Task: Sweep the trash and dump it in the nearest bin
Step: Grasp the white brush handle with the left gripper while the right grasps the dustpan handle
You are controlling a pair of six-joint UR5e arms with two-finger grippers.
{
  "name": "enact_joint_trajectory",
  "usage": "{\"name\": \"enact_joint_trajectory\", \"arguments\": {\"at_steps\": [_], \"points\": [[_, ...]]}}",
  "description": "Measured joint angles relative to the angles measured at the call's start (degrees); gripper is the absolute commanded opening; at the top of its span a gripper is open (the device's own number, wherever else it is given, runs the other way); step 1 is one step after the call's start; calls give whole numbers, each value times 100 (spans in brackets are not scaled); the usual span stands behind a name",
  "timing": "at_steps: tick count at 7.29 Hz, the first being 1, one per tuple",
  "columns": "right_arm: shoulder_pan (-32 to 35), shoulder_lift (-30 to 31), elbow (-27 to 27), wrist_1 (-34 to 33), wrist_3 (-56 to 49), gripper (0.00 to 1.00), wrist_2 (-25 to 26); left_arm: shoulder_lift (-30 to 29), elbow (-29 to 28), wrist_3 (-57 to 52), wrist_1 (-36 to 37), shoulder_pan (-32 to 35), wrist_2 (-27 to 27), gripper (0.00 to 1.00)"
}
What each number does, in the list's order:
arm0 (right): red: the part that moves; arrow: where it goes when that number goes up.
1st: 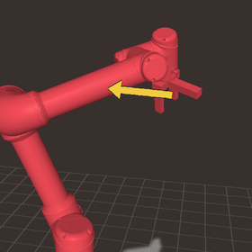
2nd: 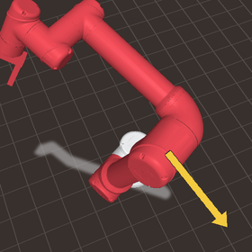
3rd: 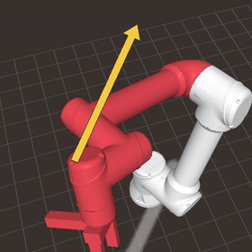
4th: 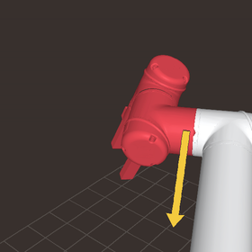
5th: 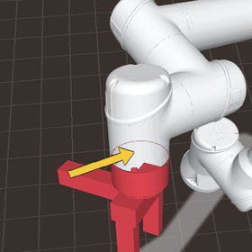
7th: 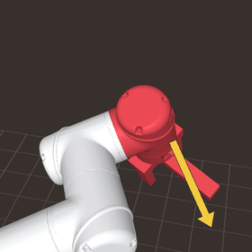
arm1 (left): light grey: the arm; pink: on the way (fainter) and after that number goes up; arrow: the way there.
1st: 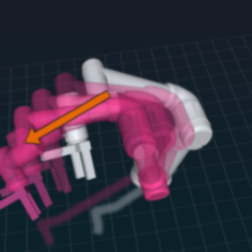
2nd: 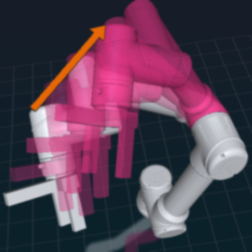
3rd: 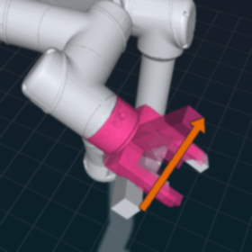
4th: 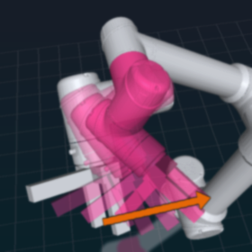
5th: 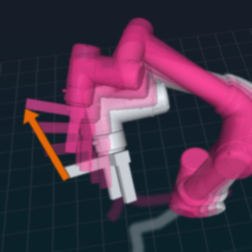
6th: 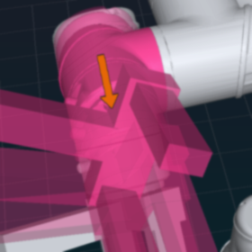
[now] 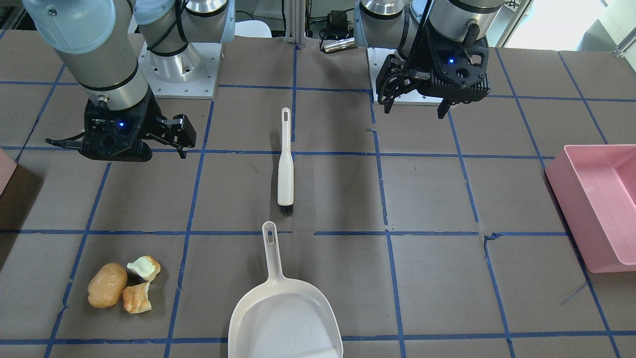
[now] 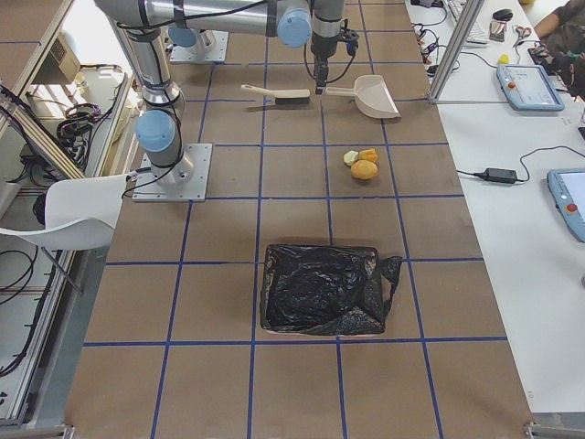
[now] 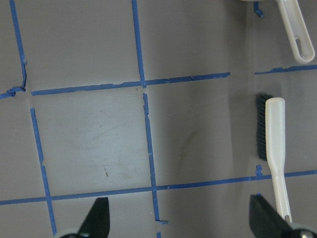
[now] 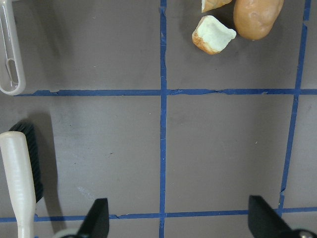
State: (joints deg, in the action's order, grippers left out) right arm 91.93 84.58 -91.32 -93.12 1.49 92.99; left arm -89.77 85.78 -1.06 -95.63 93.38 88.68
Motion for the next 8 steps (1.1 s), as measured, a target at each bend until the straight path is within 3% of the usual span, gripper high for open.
{"name": "enact_joint_trajectory", "arguments": {"at_steps": [5, 8], "points": [[9, 9, -77, -7, -2, 100, -4, -62, 4, 31, -2, 53, -41, 100], [52, -19, -18, -297, 38, 100, 1, -156, 423, 562, 9, 621, -76, 100]]}}
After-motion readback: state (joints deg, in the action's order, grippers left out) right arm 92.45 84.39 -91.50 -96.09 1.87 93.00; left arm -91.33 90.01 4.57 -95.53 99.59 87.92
